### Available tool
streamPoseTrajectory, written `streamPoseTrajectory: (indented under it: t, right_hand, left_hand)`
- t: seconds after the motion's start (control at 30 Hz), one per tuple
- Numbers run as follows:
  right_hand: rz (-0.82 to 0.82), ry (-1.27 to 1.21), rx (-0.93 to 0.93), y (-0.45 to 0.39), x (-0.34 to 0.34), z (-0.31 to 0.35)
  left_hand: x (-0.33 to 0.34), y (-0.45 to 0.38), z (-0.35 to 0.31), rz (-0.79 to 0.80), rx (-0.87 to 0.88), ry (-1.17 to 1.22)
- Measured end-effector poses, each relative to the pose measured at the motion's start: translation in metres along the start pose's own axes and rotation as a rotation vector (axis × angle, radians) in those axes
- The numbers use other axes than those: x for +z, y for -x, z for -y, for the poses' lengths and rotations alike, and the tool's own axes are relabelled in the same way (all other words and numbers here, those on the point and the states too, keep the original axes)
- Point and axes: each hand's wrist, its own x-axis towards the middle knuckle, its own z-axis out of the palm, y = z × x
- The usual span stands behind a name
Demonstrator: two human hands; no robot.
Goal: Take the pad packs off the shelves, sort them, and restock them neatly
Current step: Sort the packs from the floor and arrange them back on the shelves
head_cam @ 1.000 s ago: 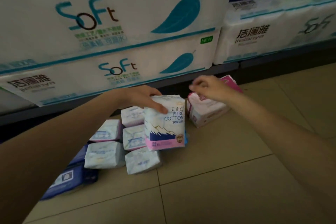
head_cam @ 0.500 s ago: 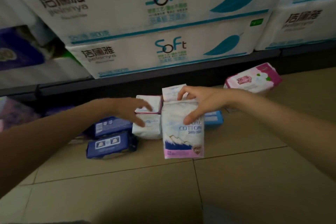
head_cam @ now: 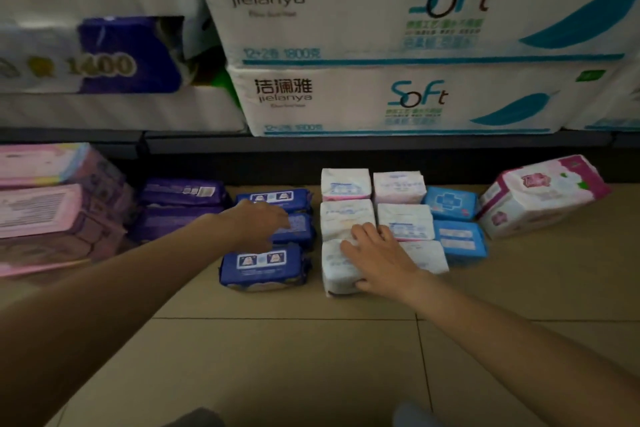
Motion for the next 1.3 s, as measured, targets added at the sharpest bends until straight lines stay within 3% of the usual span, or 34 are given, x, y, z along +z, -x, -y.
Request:
streamPoseTrajectory:
  t: [0.13,0.33,0.43,0.53,0.67,0.77,0.9,1.03,1.13,1.3]
  right_hand:
    - [-0.045,0.057,-0.051,-0.014,-0.057,-0.024]
    - [-0.747,0.119,0.094,-0.047,-0.216,-0.088]
    - [-0.985,0.156,0.180,-0.042,-0.297,-0.108]
    - [-1.156,0.150,0.234,-0.029,-0.357,-0.119]
    - [-1.279,0.177,0.232,-0.024,-0.419,-0.137]
    - [-1.311,0.119,0.359,-0.026,-0.468,-0.158]
    - [-1.154,-0.058,0.666,-0.026,-0.520,-0.203]
    - [-0.931,-0.309,0.816,-0.026,-0.541,-0.260]
    - [-0.748,-0.430,0.793,-0.031,-0.539,-0.292]
    - [-0.724,-0.564,0.636,-0.030,-0.537,-0.301]
  left_hand:
    - [-0.038,-0.001,0.021,-0.301,0.010,0.001]
    - [-0.159,0.034,0.089,-1.203,0.077,0.138]
    - [-0.228,0.073,0.107,-1.465,0.106,0.121]
    - [-0.278,0.105,0.120,-1.629,0.084,0.051]
    - [-0.327,0.134,0.137,-1.729,0.037,-0.003]
    - [-0.362,0.148,0.144,-1.767,-0.067,0.100]
    - [-0.403,0.149,0.140,-1.727,-0.164,0.340]
    - [-0.436,0.140,0.129,-1.689,-0.203,0.369]
    - [-0.458,0.131,0.119,-1.538,-0.247,0.343]
    - [-0.487,0.117,0.113,-1.331,-0.186,0.268]
